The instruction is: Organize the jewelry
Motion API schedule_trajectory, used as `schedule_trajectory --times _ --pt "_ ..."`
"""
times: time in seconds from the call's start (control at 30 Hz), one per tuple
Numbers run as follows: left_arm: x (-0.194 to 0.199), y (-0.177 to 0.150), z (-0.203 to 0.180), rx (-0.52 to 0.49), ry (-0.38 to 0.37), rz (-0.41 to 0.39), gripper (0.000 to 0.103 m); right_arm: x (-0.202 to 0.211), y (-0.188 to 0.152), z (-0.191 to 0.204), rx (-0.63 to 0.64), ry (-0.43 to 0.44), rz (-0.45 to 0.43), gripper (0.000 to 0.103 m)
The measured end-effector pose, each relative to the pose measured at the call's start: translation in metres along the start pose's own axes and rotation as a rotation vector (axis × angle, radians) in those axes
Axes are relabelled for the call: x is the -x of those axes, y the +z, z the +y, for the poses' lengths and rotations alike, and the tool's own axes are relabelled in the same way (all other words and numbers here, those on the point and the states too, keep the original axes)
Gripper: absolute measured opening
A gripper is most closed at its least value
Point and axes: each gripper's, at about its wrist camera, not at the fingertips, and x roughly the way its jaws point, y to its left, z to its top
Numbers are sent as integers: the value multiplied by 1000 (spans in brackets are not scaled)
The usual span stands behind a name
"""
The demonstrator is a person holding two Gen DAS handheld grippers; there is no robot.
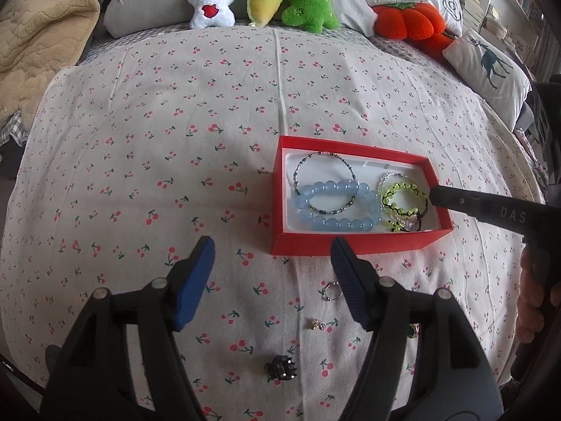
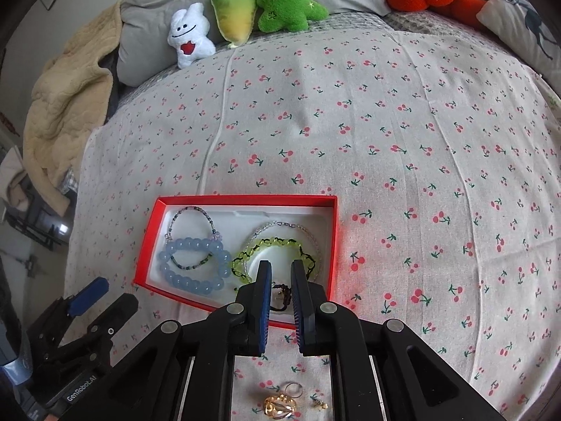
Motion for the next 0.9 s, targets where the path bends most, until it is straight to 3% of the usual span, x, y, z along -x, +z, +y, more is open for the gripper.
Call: schedule_trajectory --times 0.2,0.3,0.33,0.37,0.43,0.9 --pt "2 -10 0 -2 -23 45 72 13 -14 1 52 -12 7 18" --pt "3 -18 0 -7 -36 67 78 19 -25 4 90 -19 11 29" --pt "4 -21 1 -8 -41 74 78 21 -29 5 99 -20 8 41" --pt "5 -23 1 -9 -47 81 78 23 -33 5 105 -21 1 62" --pt "6 -29 4 -9 -55 92 80 27 -43 7 127 -23 -10 71" --pt "8 -73 11 -65 -49 101 82 30 -93 16 236 -53 9 77"
